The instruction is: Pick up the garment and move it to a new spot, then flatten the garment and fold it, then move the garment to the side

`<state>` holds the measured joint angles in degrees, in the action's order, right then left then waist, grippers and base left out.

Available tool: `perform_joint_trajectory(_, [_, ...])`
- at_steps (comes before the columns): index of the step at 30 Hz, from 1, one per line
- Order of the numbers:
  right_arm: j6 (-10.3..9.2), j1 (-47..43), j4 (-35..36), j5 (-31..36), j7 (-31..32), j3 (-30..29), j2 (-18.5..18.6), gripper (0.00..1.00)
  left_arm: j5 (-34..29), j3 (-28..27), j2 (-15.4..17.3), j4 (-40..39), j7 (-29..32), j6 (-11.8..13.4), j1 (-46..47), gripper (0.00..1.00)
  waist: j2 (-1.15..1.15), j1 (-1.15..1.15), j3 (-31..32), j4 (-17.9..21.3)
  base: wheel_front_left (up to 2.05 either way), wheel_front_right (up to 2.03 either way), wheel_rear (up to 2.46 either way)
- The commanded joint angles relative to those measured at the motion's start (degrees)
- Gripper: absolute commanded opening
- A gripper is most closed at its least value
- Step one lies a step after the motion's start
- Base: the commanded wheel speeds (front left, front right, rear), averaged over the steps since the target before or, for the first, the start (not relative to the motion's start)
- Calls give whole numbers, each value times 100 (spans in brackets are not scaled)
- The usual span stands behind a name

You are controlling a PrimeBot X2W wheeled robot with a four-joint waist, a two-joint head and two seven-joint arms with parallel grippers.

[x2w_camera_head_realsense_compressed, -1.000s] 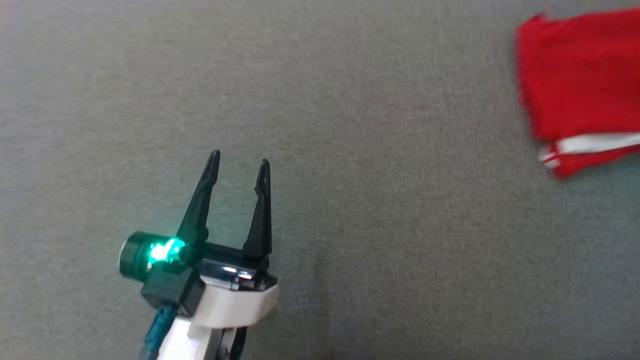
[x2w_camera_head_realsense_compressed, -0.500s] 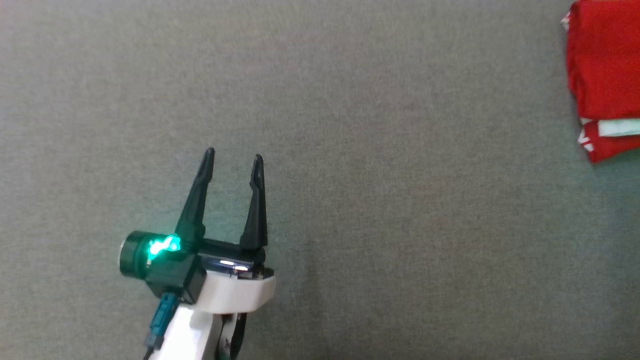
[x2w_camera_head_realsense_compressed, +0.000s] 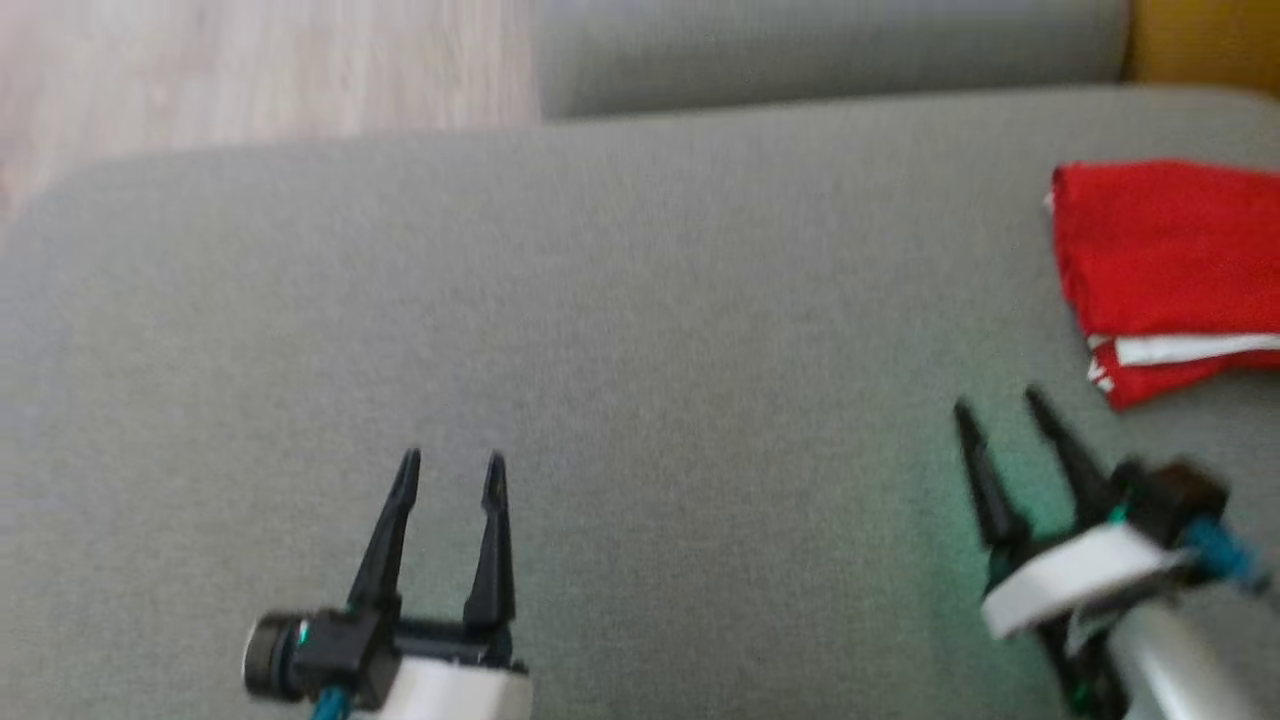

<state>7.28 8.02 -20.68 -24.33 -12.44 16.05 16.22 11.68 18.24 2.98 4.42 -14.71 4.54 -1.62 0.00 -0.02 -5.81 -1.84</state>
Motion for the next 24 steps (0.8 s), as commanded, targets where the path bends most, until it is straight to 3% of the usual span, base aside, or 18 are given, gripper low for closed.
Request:
perform_joint_trajectory(1, [21, -142, 188, 213, -197, 104, -79, 100, -32, -256, -11, -189, -29, 25, -88, 100, 0, 2, 553, -76, 0, 0, 0])
perform_joint_trajectory(10, [21, -1445, 1534, 1441, -254, -740, -875, 100, -227, -581, -11, -436, -29, 0, -793, 100, 0, 2, 940, -124, 0, 0, 0])
perform_joint_trajectory(24, [21, -1898, 1796, 1670, -255, -1109, -1224, 100, -297, -734, -11, -405, -29, -17, -920, 100, 0, 2, 1022, -138, 0, 0, 0])
